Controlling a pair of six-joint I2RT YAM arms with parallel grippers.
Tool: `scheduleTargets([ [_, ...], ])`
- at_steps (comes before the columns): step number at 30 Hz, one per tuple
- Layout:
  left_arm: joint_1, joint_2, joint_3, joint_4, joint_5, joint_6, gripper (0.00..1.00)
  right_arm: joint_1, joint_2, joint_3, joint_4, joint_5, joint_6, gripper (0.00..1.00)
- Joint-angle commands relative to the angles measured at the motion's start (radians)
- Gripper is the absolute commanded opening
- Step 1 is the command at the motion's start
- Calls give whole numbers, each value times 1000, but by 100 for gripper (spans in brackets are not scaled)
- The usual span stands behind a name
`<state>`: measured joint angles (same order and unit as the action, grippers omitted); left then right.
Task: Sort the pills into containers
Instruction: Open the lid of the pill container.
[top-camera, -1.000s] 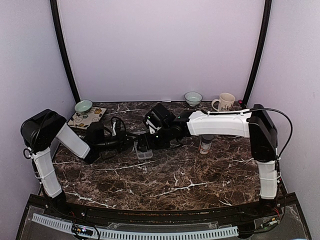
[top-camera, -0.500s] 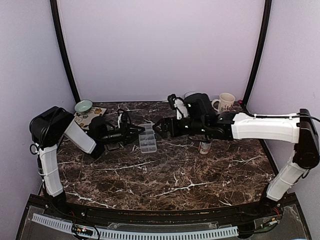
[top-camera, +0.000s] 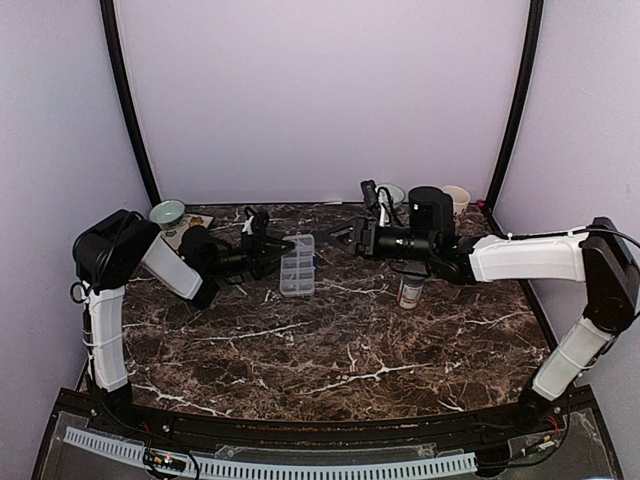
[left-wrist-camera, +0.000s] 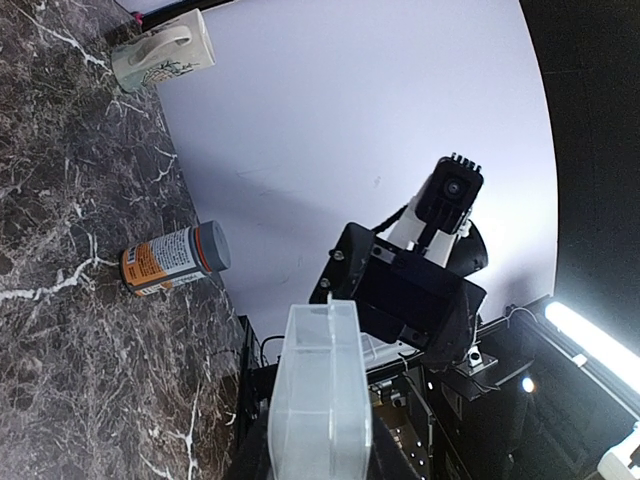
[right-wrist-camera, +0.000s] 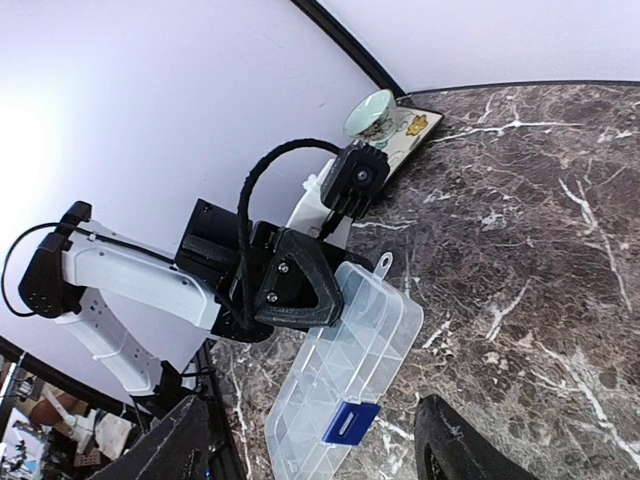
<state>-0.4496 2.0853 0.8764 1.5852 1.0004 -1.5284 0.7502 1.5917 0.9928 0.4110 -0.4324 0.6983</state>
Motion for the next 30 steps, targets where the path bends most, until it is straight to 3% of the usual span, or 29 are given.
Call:
scheduleTargets([
  [1,4,2,47,155,51,-78,24,-44,78,8,209,-247,144,69],
  [9,3,10,113,154,61,-118,24,-68,140,25,238,-364,195,66],
  [30,-2,47,180,154,75,-142,23,-73,229,74,329,-435,300,42],
])
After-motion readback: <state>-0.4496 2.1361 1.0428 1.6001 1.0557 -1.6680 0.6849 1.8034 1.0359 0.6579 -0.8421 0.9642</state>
